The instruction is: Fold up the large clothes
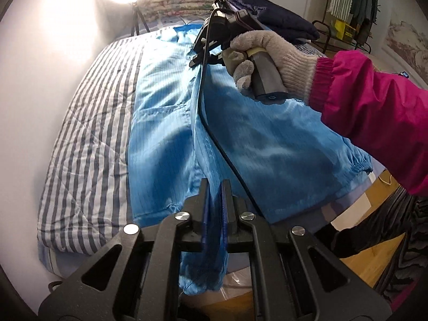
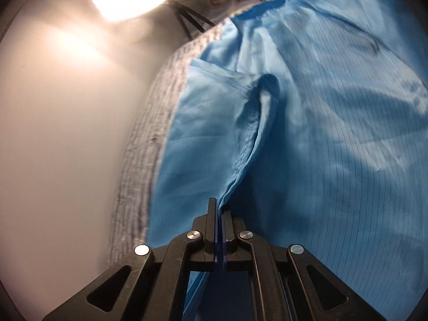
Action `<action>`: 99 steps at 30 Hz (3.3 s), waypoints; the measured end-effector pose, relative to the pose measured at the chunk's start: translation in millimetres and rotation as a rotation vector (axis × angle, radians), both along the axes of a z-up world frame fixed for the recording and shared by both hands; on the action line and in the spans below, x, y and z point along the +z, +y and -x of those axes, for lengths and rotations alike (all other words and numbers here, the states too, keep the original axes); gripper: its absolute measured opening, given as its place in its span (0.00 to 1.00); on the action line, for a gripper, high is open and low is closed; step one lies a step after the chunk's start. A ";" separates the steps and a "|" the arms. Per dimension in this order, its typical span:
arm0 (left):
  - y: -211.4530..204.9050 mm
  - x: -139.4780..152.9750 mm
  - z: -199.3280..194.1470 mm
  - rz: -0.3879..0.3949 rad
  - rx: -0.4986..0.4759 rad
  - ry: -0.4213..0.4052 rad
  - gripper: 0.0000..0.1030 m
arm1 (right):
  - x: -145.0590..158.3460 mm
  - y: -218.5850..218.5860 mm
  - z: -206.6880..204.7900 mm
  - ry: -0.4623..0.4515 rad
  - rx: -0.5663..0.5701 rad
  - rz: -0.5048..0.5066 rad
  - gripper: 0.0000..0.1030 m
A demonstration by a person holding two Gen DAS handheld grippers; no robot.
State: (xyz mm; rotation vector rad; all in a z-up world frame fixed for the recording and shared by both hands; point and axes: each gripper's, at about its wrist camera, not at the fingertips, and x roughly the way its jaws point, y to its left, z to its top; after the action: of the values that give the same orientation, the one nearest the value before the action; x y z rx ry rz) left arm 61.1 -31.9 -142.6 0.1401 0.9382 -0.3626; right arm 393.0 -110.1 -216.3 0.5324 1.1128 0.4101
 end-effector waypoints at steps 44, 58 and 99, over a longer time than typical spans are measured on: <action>-15.8 -2.0 -37.6 0.090 -0.041 0.077 0.09 | 127.4 -241.7 260.2 -0.313 -0.213 0.281 0.61; -64.6 69.5 -34.4 0.252 -0.076 -0.032 0.49 | 72.8 -447.3 297.9 -0.131 -0.671 0.271 0.61; -74.3 61.6 -68.7 0.308 -0.015 0.014 0.49 | 129.4 -369.9 300.2 -0.337 -0.398 0.092 0.06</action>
State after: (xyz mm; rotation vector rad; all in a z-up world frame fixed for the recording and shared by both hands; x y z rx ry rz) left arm 129.8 -106.1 -80.9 -0.1371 0.8844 -0.5178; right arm 92.8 -480.0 -86.9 0.5647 0.6769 0.0941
